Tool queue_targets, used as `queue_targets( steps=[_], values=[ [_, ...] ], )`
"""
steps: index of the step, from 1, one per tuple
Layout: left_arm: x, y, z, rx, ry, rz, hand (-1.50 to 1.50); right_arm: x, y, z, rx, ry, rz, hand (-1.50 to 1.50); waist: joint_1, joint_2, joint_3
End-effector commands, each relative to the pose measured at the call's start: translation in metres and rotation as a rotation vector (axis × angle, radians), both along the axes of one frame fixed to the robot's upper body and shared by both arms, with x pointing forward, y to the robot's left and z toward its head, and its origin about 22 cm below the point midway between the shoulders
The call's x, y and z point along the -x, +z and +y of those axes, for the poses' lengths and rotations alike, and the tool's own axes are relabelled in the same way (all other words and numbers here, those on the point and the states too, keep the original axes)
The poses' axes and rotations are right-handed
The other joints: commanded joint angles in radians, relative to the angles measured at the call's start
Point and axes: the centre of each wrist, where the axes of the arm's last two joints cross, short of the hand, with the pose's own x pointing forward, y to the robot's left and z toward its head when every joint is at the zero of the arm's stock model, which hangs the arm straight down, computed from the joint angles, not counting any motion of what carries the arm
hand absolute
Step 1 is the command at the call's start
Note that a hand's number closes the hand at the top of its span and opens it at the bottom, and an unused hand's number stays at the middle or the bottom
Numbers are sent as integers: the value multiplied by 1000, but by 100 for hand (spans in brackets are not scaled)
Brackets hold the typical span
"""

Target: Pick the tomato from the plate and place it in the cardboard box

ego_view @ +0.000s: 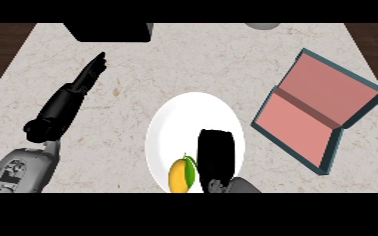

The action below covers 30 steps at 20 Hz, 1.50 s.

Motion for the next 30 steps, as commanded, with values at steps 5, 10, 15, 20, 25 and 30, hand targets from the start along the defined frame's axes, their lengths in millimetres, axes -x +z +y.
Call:
queue_targets(
  steps=[5, 10, 15, 20, 25, 30],
  values=[
    [3, 0, -10, -4, -28, 0, 0, 27, 25, 36, -231, 658, -60, 150, 31, 6, 5],
    [2, -14, 9, 13, -3, 23, 0, 26, 49, 25, -252, 746, -235, 150, -5, 2, 3],
    [-4, 5, 16, -6, 19, 9, 0, 46, 105, 14, -219, 766, -421, 150, -12, -2, 3],
    [-4, -1, 0, 23, 15, 16, 0, 40, 148, 3, -328, 529, -556, 150, -21, -1, 3],
    [5, 0, 14, 11, 32, 24, 0, 28, 177, -38, -456, 249, -653, 150, -16, -1, 3],
    [8, 2, 10, 1, -1, 5, 0, -22, 193, -73, -455, 101, -681, 150, 0, 4, 3]
  ],
)
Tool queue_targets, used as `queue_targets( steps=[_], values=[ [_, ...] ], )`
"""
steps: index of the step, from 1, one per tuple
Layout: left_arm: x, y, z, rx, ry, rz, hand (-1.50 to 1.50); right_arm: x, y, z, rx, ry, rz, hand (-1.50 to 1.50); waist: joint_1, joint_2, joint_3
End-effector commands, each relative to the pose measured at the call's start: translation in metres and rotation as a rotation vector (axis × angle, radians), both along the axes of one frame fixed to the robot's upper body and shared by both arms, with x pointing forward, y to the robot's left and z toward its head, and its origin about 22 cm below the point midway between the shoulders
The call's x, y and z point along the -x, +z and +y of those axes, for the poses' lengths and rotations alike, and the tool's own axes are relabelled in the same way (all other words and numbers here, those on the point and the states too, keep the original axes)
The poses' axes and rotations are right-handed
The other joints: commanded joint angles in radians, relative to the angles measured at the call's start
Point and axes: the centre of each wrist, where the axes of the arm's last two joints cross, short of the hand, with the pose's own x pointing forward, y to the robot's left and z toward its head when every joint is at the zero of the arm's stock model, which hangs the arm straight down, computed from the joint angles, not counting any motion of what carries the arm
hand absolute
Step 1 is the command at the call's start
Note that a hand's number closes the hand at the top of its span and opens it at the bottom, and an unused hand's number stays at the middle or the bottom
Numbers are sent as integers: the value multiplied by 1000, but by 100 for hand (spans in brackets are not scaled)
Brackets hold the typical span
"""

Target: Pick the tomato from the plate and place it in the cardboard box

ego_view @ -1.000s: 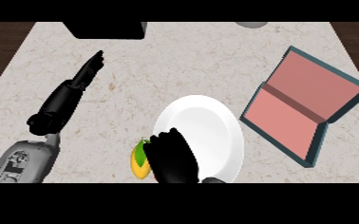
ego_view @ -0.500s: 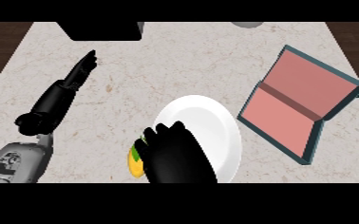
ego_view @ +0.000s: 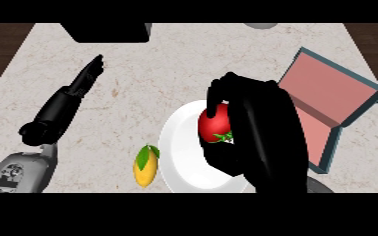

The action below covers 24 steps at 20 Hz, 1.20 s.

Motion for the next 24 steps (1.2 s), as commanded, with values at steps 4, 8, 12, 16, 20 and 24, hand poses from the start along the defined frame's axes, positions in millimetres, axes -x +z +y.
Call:
queue_targets(
  steps=[4, 8, 12, 16, 20, 24],
  values=[
    [-2, 13, -7, -7, 7, -21, 0, -37, 23, -74, -67, -161, 5, 150, 3, 1, 0],
    [-3, 4, 5, 2, -7, -8, 0, -68, 23, -99, 56, -222, 56, 150, 5, 3, 0],
    [-2, -1, 0, 1, 0, -30, 0, -91, -13, -131, 138, -219, 269, 150, 8, 5, 0],
    [-5, -4, -24, -4, -9, -24, 0, -108, -28, -161, 158, -177, 454, 150, 5, 6, 0],
    [-5, 8, -12, -18, -12, -25, 0, -124, -15, -212, 193, -150, 538, 150, 12, 5, 0],
    [-4, 4, 0, -21, -11, -19, 0, -120, -41, -224, 243, -165, 660, 150, 8, 2, 0]
  ],
)
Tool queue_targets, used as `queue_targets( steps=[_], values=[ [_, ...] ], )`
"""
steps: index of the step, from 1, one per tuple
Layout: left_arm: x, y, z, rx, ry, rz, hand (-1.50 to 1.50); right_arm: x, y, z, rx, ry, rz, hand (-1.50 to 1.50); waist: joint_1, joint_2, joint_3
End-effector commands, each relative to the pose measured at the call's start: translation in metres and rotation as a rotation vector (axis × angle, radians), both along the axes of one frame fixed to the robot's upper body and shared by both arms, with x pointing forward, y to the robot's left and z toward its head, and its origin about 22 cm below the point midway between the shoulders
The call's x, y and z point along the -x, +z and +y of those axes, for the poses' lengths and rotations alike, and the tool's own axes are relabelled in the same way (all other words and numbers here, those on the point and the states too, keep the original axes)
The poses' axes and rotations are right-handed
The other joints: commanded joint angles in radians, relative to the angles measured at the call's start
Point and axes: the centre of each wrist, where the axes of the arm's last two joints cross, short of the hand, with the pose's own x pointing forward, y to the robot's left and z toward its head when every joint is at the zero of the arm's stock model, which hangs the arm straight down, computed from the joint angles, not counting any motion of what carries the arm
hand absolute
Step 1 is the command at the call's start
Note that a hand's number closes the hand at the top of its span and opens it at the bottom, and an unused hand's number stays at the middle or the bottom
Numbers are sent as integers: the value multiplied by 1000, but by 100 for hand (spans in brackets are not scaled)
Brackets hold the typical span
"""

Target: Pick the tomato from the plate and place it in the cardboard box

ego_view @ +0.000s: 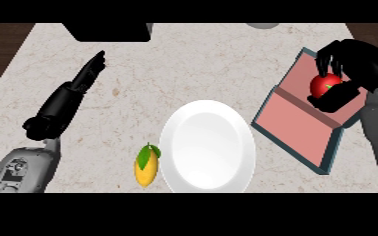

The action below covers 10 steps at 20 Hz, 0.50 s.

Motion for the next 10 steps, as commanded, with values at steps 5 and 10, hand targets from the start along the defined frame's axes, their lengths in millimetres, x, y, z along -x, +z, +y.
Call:
queue_targets(
  steps=[5, 10],
  values=[
    [-4, 5, -13, 8, -1, 0, 0, -1, -17, -31, -90, 180, 145, -150, -4, -2, 0],
    [5, -7, 8, 13, 9, 14, 0, 0, -11, -45, -413, 224, -144, -150, -10, -2, 2]
  ],
)
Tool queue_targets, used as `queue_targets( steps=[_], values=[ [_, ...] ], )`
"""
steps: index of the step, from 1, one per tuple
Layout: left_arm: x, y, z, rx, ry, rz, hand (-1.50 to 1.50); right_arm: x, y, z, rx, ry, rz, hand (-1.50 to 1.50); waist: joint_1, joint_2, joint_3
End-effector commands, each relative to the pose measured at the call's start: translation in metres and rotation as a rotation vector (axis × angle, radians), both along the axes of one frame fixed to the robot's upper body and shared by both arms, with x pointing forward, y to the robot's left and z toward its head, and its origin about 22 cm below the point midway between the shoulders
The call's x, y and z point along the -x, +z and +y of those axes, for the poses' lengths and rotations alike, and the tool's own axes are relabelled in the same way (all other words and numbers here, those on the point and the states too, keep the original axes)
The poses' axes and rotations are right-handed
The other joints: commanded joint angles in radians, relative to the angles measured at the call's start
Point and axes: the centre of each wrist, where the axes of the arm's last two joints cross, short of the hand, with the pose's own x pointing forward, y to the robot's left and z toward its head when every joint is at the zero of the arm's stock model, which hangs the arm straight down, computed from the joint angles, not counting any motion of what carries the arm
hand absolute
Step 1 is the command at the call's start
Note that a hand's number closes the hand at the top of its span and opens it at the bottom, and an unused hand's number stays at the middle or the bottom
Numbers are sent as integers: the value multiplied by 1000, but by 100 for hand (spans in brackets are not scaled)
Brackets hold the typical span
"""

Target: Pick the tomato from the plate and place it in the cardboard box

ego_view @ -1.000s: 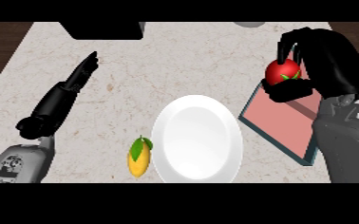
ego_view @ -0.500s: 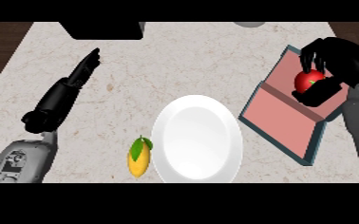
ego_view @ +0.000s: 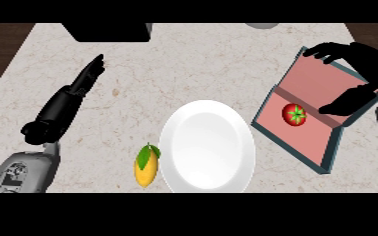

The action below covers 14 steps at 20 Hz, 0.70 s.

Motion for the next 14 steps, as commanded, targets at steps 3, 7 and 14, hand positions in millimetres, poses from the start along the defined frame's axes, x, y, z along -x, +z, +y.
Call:
queue_targets(
  steps=[3, 7, 14],
  values=[
    [1, 0, 4, 1, 4, 10, 0, -5, -10, -8, -625, -68, -224, -150, -14, -6, 4],
    [1, -1, 8, -10, -3, 4, 0, -13, -8, -31, -915, -203, -216, -150, -7, -2, 0],
    [-2, -6, 1, 0, -13, 10, 0, 0, -21, -99, -995, -372, -315, -150, 2, 3, 0]
  ],
)
